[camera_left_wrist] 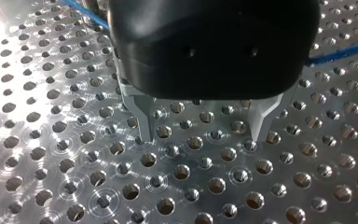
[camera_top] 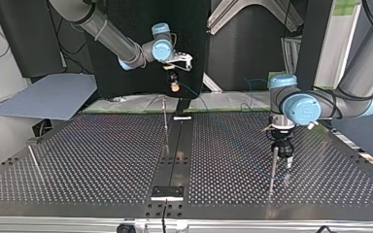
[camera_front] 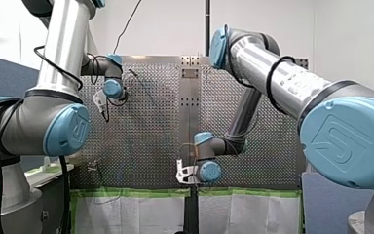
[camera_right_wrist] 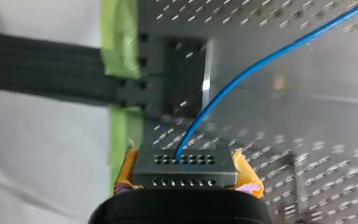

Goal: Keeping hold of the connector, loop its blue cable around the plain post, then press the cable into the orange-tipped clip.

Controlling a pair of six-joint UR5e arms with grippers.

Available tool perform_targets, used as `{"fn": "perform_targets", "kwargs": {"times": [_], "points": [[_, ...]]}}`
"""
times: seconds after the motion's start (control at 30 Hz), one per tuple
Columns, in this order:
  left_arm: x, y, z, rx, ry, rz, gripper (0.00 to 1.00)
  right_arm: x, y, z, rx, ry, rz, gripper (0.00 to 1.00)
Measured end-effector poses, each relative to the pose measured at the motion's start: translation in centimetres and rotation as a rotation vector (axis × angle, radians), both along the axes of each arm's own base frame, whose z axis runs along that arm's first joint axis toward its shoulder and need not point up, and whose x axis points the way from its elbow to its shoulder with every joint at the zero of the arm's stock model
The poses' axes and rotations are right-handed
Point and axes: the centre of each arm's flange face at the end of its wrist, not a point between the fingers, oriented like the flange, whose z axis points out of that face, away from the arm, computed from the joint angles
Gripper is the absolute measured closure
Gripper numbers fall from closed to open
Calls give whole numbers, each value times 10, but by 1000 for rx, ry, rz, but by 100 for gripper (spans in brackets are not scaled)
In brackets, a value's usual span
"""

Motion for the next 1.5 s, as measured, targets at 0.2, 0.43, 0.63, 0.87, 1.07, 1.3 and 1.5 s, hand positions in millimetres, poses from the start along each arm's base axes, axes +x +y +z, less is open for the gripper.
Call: {"fn": "perform_targets", "kwargs": {"times": [0.2,0.43,0.63,0.87,1.07,1.3,1.5], "points": [[0,0,0,-1,0,0,1,-17,-1,-36,9,35,-66,100],[0,0,0,-2,0,1,1,-40,-5,-77,16,54,-135,100],[0,0,0,-3,2,1,1,-55,-1,-110,40,66,-157,100],[0,0,0,-5,3,0,1,-81,-1,-147,66,80,-192,100],[0,0,0,-5,4,1,1,-92,4,-166,86,99,-201,100],[0,1,-1,-6,4,7,1,-97,6,-173,88,118,-201,100],[0,2,-1,-8,4,12,1,-98,7,-162,75,112,-197,100]]}}
